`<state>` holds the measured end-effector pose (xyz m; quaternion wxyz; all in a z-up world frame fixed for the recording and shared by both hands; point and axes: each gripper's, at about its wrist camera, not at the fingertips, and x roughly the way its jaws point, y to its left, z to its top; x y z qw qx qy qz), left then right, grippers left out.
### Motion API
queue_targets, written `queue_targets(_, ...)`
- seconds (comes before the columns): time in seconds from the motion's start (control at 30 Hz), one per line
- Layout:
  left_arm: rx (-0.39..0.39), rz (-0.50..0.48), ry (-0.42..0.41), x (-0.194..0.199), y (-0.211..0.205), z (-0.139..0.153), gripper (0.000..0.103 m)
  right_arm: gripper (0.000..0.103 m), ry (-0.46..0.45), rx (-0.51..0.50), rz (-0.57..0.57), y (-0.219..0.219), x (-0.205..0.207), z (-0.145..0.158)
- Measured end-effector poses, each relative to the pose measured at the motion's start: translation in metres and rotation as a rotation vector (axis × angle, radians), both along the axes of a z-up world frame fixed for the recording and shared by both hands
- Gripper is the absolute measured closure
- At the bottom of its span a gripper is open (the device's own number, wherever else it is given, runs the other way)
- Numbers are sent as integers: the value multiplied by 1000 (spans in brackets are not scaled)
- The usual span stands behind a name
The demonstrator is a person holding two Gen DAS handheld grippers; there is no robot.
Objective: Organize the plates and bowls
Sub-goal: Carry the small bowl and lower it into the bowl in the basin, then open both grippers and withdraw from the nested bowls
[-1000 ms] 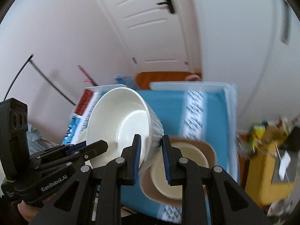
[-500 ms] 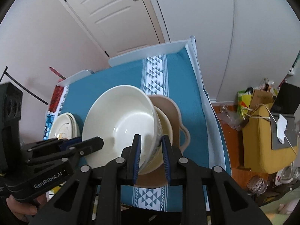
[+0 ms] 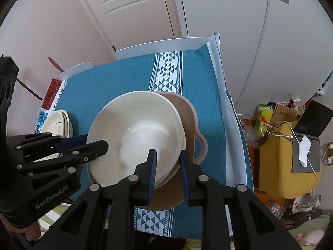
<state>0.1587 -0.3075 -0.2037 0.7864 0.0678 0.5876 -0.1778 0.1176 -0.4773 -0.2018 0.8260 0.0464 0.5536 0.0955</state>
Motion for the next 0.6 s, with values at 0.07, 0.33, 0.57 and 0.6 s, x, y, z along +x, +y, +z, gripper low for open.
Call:
queue_targets(0.07,5,0,-5,0,1,0,88,82,-5,-2,6,1,-1,0)
queue_targets(0.33,-6,-6,-4,-1,4,1,88,82,-4,-38,25,4,1,2)
queue_targets(0.57,-55,23,-79,-6,21,35,80,82,-45,23,8,-6,-5,29)
queue_targets(0.6,-51,29,-104,-6,24,42,68,82,-54,22,7,-8,-6,34)
